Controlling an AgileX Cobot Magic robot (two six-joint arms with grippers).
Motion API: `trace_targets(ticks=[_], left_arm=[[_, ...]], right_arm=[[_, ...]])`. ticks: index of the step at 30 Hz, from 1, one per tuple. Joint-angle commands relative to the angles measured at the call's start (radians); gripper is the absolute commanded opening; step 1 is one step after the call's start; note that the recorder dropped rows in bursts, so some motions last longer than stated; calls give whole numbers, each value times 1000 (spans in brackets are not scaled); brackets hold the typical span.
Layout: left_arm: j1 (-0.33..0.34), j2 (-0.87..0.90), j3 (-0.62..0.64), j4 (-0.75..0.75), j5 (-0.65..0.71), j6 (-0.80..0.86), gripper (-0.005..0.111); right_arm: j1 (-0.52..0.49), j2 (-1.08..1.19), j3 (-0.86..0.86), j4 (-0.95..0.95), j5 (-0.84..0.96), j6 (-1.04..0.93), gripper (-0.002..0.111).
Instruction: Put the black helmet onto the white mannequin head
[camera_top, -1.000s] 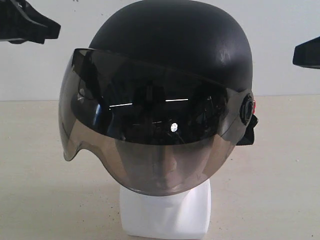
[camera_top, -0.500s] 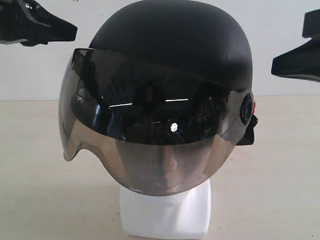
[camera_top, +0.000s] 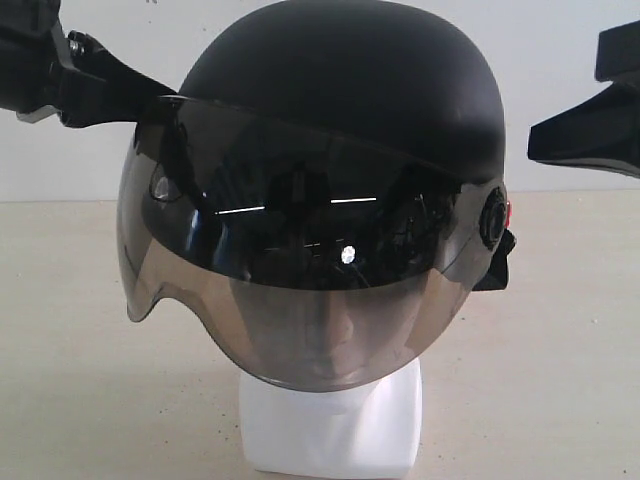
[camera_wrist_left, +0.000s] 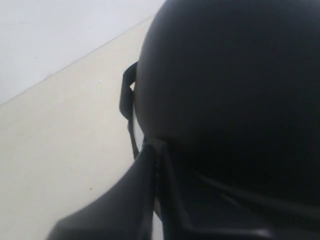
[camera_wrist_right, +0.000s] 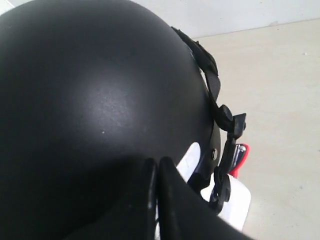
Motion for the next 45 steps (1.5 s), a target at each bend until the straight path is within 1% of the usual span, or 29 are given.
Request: trace_targets(ticks=[1,11,17,22,27,30,40,45], left_arm=[[2,1,3,-26,40,6,4],[2,1,3,-78,127,6,4],[0,-64,3,-80,181,-5,4],[0,-88,13,-80,251,-28,4],[0,-93,96,-82,244,-28,4],[0,-110,122,-82,207,-20,4],[2,-176,126,-61,91,-16,4],[2,-208,122,-30,68,-29,4]], right_arm=[[-2,43,-36,8,24,-15,0],[-2,123,-95,8,45,-19,0],[-2,137,-95,8,7,-44,0],[-2,181,-123,17,27,-44,0],[-2,183,-164,17,38,-53,0],[-2,183,-165,15,52,-53,0],[-2,179,-165,15,73,-53,0],[-2,160,-167,6,64,-50,0]])
